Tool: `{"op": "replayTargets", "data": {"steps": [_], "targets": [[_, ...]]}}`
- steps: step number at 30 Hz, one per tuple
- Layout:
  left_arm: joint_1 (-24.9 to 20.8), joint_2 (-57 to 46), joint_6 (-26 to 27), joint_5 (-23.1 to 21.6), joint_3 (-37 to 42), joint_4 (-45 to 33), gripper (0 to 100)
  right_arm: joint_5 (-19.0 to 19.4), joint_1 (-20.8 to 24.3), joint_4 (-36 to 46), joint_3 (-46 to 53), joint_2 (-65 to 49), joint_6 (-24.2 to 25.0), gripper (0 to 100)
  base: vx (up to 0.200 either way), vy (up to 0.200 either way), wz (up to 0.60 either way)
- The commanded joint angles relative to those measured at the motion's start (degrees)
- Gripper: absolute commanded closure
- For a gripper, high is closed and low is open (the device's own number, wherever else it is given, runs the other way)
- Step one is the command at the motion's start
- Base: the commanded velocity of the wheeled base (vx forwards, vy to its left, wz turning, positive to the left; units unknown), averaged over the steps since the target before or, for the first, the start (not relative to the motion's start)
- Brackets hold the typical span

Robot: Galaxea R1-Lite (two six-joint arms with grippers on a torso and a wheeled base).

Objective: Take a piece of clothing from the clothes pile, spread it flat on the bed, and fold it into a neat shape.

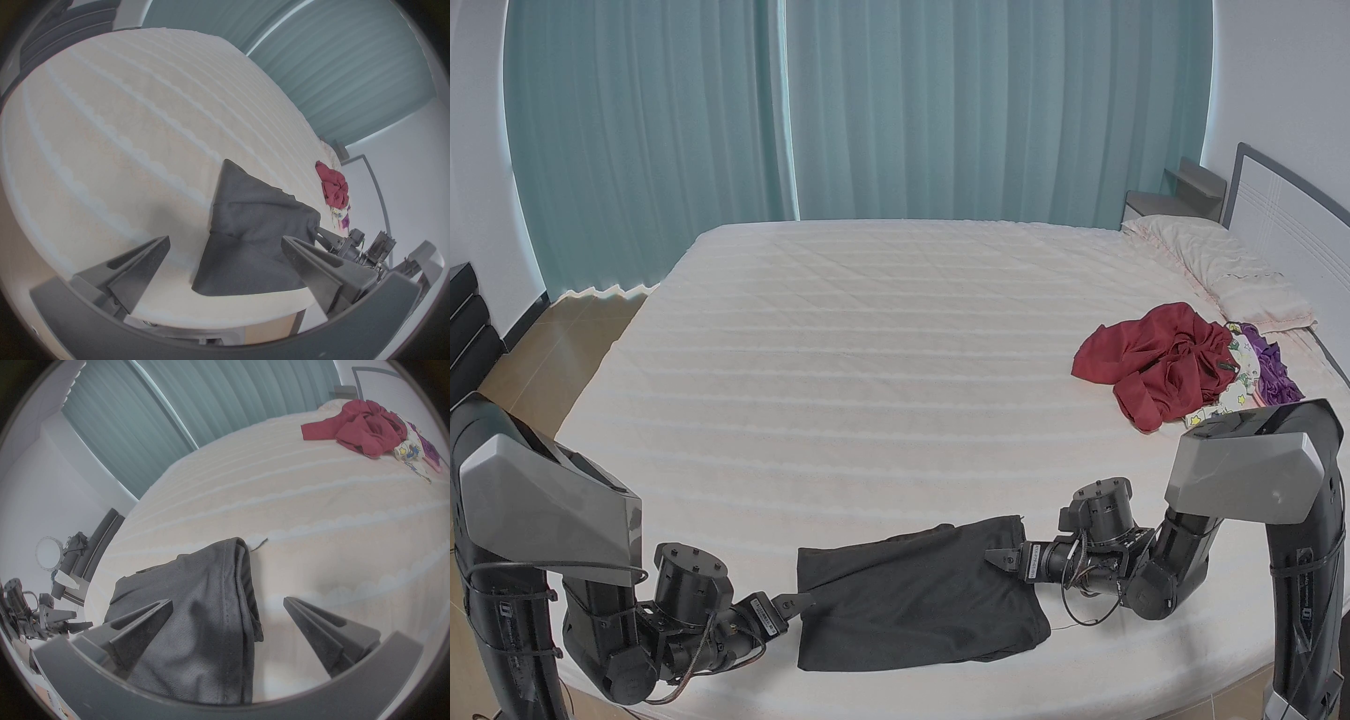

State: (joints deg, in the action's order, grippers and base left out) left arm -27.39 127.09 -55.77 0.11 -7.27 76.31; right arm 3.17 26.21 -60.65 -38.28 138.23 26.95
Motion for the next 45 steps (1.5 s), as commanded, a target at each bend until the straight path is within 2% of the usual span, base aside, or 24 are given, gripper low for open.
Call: {"op": "replayTargets", "data": {"steps": [1, 5, 13, 17, 23, 31, 34, 45], "targets": [[-1.7, 3.5, 4.1, 2.4, -4.1, -0.2, 0, -0.1, 0.3, -6.4, 4.3, 4.2, -0.8, 0, 0.000, 0.000, 0.00], [-2.2, 6.4, 8.6, 3.8, -6.2, 0.1, 0, 2.2, 1.1, -9.8, 6.4, 4.4, -0.8, 0, 0.000, 0.000, 0.00], [-2.3, 8.5, 10.8, 4.0, -11.5, -0.6, 0, 2.5, 2.2, -10.4, 5.8, 5.2, -0.8, 0, 0.000, 0.000, 0.00], [-2.3, 12.7, 14.2, 4.0, -13.7, -0.3, 0, 2.3, 2.8, -13.0, 5.8, 6.7, -0.8, 0, 0.000, 0.000, 0.00], [-3.1, 13.5, 15.6, 4.1, -15.8, -0.4, 0, 2.5, 4.6, -12.5, 4.7, 6.8, -0.7, 0, 0.000, 0.000, 0.00], [-5.0, 14.6, 17.9, 5.8, -18.0, -0.5, 0, 3.2, 4.9, -12.1, 4.1, 6.7, -0.5, 0, 0.000, 0.000, 0.00], [-5.7, 14.9, 17.9, 5.8, -19.5, -0.5, 0, 3.3, 5.7, -9.6, 2.8, 6.5, -0.3, 0, 0.000, 0.000, 0.00], [-5.7, 14.9, 17.5, 6.0, -18.0, -0.4, 0, 2.9, 5.6, -9.6, 3.2, 6.4, 0.0, 0, 0.000, 0.000, 0.00]]}}
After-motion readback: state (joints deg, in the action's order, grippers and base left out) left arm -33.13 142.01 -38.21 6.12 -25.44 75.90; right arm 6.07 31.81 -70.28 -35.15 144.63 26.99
